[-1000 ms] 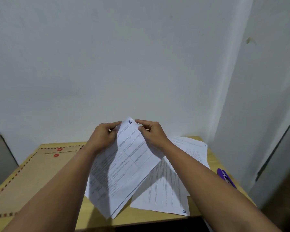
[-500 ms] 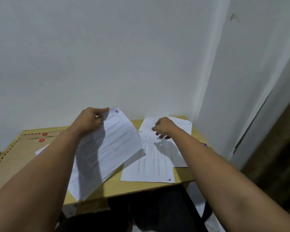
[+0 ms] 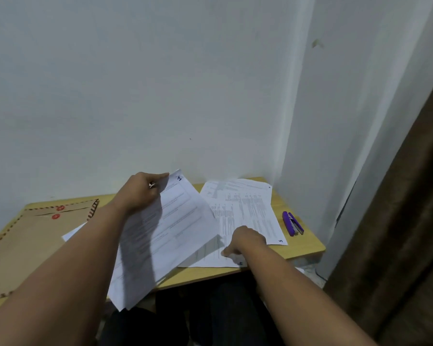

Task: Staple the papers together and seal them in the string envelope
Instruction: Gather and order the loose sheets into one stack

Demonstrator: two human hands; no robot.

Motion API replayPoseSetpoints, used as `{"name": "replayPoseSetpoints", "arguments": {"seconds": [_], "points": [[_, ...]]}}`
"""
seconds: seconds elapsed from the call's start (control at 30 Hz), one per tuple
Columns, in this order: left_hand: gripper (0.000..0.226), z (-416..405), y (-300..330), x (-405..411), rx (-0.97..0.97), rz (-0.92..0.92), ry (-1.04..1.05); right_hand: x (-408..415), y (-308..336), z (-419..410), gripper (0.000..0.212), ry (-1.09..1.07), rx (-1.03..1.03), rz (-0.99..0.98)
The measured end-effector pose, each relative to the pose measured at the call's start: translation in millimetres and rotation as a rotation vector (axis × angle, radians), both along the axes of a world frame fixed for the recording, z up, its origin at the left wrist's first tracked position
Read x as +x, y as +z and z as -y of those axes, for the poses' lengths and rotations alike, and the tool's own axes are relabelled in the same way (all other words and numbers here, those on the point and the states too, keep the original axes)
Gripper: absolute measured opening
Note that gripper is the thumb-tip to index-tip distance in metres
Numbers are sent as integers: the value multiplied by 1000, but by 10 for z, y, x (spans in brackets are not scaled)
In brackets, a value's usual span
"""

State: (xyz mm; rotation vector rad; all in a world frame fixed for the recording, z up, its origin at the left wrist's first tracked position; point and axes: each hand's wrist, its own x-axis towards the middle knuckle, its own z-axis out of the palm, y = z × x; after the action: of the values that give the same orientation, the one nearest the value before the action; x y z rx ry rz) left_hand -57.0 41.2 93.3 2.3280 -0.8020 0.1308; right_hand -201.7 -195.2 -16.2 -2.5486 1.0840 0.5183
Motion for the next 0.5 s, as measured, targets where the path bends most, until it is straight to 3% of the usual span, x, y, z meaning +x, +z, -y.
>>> {"name": "replayPoseSetpoints", "arguments": {"seconds": [0.1,0.23,0.5], "points": [[46,3,53,-51,3,16,3,-52,-38,-20,75,-64,50,83],[45,10,104,-134,-8,34,-13,-129,-49,-15,71,-123,87,139],[49,-1,145,-262,-19,50,-30,-162,-11,-55,89,-170,180,148]]}}
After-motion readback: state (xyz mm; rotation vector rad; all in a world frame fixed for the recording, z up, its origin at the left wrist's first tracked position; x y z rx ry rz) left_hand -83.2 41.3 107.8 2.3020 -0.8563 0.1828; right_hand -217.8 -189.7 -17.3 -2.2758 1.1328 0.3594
